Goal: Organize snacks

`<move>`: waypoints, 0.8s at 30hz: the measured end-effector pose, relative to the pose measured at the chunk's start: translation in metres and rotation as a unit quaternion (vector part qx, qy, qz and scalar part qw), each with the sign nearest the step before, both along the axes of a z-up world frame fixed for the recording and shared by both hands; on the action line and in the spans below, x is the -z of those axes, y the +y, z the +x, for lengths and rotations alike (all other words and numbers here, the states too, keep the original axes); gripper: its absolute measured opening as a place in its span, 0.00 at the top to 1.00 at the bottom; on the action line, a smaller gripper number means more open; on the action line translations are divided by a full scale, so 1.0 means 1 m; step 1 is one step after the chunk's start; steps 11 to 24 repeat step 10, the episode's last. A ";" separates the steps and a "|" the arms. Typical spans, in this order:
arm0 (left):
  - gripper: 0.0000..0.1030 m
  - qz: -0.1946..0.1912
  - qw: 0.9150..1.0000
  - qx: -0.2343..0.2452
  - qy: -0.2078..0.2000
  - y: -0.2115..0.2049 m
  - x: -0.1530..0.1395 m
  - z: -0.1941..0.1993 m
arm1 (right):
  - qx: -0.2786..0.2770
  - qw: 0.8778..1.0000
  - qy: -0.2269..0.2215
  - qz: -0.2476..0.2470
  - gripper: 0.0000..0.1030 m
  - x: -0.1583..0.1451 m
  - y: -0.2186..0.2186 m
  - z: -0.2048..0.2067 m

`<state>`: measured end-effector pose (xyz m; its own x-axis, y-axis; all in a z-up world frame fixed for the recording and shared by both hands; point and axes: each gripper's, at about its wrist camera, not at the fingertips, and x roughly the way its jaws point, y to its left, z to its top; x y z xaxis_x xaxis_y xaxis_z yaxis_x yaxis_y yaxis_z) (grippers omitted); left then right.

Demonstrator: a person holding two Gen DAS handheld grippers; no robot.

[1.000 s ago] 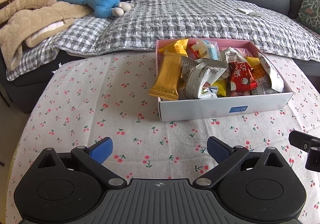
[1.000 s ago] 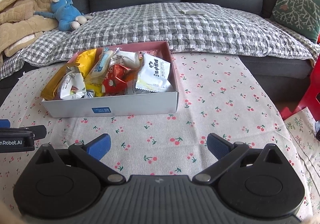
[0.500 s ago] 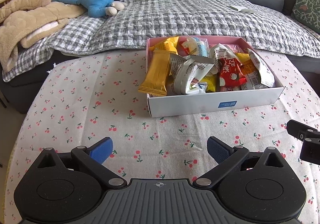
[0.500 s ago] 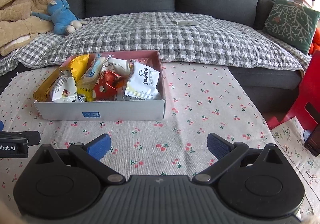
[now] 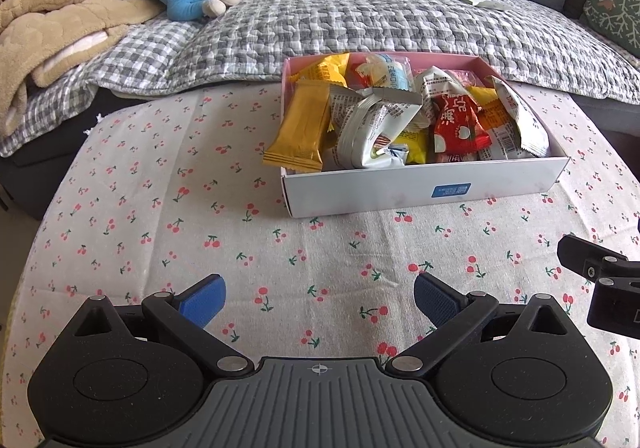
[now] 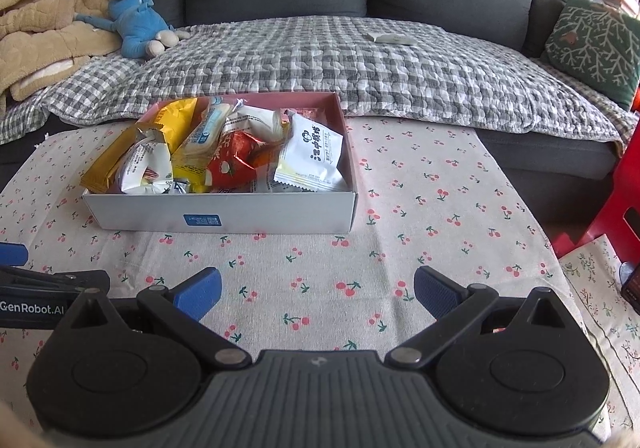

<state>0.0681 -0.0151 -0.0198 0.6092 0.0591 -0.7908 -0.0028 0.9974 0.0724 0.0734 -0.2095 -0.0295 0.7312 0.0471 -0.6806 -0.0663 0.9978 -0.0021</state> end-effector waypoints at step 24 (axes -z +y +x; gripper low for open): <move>0.01 0.002 1.000 0.002 0.009 0.004 0.011 0.002 | -0.008 0.999 0.025 -0.020 0.00 0.014 0.003 0.000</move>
